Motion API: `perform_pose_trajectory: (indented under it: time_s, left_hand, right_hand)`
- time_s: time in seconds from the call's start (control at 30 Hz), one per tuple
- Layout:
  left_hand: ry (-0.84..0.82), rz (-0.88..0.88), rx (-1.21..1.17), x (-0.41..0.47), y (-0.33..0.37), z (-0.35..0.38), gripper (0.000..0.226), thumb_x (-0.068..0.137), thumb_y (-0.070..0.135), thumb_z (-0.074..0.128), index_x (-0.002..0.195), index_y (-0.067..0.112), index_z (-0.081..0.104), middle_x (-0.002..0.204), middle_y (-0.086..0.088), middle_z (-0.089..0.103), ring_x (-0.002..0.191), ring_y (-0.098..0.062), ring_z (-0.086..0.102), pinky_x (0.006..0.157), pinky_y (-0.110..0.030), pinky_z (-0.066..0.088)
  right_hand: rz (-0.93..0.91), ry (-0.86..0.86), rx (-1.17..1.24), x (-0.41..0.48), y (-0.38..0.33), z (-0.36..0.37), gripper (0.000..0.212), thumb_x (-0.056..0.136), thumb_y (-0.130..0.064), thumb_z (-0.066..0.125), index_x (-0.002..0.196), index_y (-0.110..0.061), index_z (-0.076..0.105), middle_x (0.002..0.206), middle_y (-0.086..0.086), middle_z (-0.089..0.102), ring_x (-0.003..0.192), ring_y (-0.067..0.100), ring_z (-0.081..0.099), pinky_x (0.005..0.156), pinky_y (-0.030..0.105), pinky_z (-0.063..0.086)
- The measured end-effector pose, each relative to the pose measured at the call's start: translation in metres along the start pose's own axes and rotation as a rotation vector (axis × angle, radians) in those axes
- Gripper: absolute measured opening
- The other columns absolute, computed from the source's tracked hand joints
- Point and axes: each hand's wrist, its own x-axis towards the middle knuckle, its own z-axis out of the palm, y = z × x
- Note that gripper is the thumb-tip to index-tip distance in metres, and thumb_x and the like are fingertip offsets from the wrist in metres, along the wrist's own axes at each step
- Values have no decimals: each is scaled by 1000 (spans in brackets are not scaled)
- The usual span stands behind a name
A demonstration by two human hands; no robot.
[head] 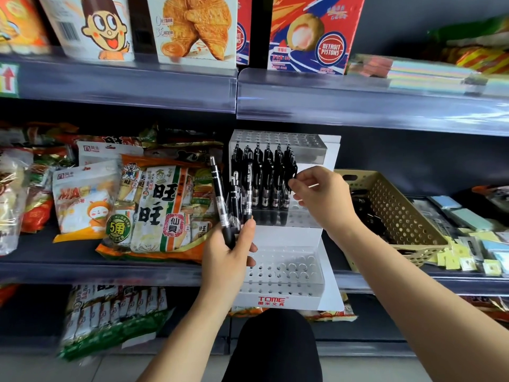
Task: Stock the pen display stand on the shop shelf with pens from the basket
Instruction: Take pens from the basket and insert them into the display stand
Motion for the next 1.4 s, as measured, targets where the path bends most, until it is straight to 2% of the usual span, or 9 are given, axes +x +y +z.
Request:
perform_pose_trajectory:
  time_s: [0.23, 0.4, 0.53, 0.7, 0.83, 0.97, 1.17, 1.3, 1.4]
  left_hand:
    - [-59, 35, 31, -6, 4, 2, 17, 81, 29, 66, 90, 16, 59, 70, 2, 64, 51, 1, 57, 47, -14, 44]
    - [-66, 38, 123, -7, 0, 8, 38, 66, 49, 69, 96, 29, 61, 89, 12, 69, 74, -3, 60, 71, -25, 49]
    - [-88, 60, 94, -6, -3, 12, 41, 65, 52, 69, 98, 28, 63, 81, 12, 67, 62, 1, 52, 66, -28, 43]
    - [-94, 66, 118, -4, -3, 18, 32, 66, 50, 68, 91, 31, 62, 76, 16, 66, 59, 4, 54, 60, -21, 42]
    - [-132, 47, 143, -1, -3, 27, 34, 67, 53, 65, 92, 29, 63, 67, 18, 64, 56, 1, 55, 57, -22, 41]
    - [-75, 50, 117, 5, 1, 32, 24, 74, 47, 65, 88, 28, 63, 80, 13, 67, 62, -3, 54, 61, -25, 43]
    - [8, 55, 81, 14, 6, 29, 13, 78, 42, 67, 85, 31, 64, 84, 13, 68, 72, -7, 57, 75, -33, 48]
    - [9, 67, 74, 18, 7, 25, 20, 76, 46, 66, 86, 29, 64, 76, 13, 64, 68, -7, 54, 72, -33, 46]
    - [6, 66, 54, 21, 6, 22, 30, 68, 53, 64, 84, 28, 64, 65, 18, 60, 61, -3, 50, 66, -30, 42]
  right_hand:
    - [-45, 127, 82, -20, -11, -12, 12, 87, -30, 64, 82, -20, 61, 84, -1, 66, 74, 22, 65, 72, 44, 55]
    - [-44, -130, 174, -34, -25, -17, 17, 86, -27, 66, 83, -11, 62, 70, -2, 65, 64, 14, 66, 56, 29, 55]
    - [68, -187, 355, -35, -21, -19, 23, 92, -13, 57, 98, 9, 58, 76, 11, 62, 61, 11, 66, 54, 20, 52]
    - [245, -263, 493, -35, -12, -28, 9, 93, -9, 55, 91, -2, 59, 79, 9, 62, 68, 13, 68, 62, 24, 56]
    - [347, -193, 584, -32, -8, -39, 15, 91, -7, 57, 76, -6, 60, 73, 13, 65, 66, 16, 69, 61, 23, 57]
    - [304, 1, 641, -15, -7, -55, 10, 91, -5, 57, 82, -5, 62, 74, 13, 66, 62, 13, 68, 65, 23, 58]
    - [118, 246, 423, 16, -8, -56, 6, 91, -11, 59, 94, -6, 62, 82, 9, 69, 73, 16, 70, 73, 30, 57]
    - [-3, 229, 179, 32, -8, -42, 7, 88, -18, 61, 88, -12, 64, 76, 3, 71, 75, 18, 70, 78, 44, 56]
    - [-53, 187, 38, 40, -9, -33, 15, 87, -21, 61, 88, -8, 67, 73, 2, 70, 76, 20, 69, 77, 43, 55]
